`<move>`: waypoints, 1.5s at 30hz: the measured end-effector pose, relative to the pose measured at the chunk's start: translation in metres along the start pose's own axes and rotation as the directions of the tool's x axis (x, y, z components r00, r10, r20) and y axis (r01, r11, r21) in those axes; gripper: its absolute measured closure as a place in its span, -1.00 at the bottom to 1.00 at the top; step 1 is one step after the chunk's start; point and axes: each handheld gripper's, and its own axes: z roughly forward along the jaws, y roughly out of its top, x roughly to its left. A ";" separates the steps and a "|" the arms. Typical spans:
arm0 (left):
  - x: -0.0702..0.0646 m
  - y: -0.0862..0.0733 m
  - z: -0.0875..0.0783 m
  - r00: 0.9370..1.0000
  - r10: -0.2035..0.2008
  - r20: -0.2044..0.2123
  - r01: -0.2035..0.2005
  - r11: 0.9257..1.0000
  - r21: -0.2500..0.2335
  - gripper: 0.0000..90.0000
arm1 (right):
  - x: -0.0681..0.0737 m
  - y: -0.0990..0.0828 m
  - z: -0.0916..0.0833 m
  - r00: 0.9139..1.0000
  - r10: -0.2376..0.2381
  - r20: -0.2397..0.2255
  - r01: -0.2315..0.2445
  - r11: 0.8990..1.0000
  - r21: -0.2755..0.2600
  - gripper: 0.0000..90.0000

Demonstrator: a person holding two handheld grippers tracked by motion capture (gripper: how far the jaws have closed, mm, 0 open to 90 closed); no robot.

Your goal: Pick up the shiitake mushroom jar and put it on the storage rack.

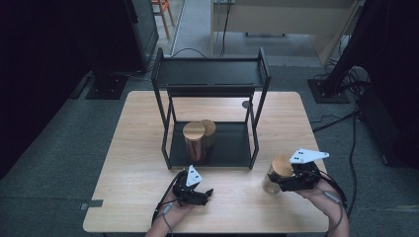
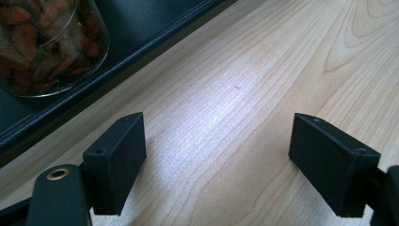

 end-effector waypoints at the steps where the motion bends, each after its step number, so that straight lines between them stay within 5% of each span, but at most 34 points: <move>1: 0.000 0.000 0.000 1.000 0.000 0.000 0.000 1.000 0.000 -0.56 | 0.000 0.000 0.000 1.000 0.001 -0.002 -0.001 1.000 0.000 -0.57; 5: 0.000 0.000 0.000 1.000 0.000 0.000 0.000 1.000 0.000 -0.56 | 0.001 0.000 -0.001 1.000 -0.004 -0.012 0.004 1.000 -0.003 -0.45; 45: 0.000 0.000 0.000 1.000 -0.001 0.000 0.001 1.000 0.000 -0.56 | 0.015 0.017 -0.002 0.999 0.036 0.021 -0.035 0.999 -0.009 -0.45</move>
